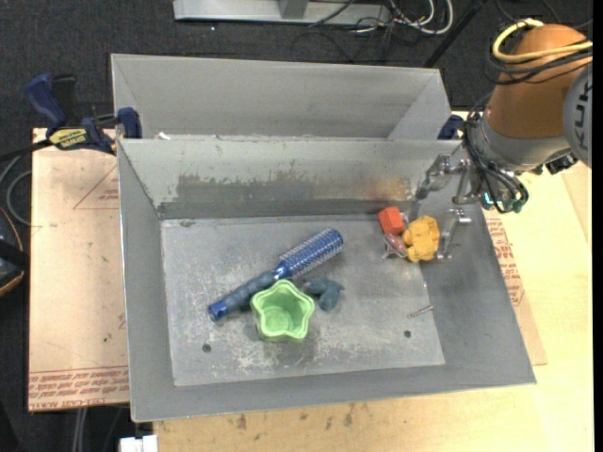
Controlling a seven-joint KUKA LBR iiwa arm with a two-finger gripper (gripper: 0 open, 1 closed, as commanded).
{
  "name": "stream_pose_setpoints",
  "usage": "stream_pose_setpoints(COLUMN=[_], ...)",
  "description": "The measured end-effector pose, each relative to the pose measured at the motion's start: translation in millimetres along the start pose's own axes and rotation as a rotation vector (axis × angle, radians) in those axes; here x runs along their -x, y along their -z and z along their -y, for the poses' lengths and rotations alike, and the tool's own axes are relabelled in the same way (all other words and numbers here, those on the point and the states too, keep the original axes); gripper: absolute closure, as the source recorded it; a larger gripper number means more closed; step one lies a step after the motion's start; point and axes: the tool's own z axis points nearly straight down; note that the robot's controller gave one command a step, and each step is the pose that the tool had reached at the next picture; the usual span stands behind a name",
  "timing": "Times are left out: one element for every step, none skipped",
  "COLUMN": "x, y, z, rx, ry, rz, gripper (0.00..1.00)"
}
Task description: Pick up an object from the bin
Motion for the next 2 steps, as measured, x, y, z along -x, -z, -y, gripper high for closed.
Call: stream_pose_setpoints(x=[-69.4, -83.6], y=[73, -18], z=[-14, -3], rx=[-0.004, 0.002], ry=[0.363, 0.388], rz=[0.011, -0.001], gripper=[0.0, 0.0])
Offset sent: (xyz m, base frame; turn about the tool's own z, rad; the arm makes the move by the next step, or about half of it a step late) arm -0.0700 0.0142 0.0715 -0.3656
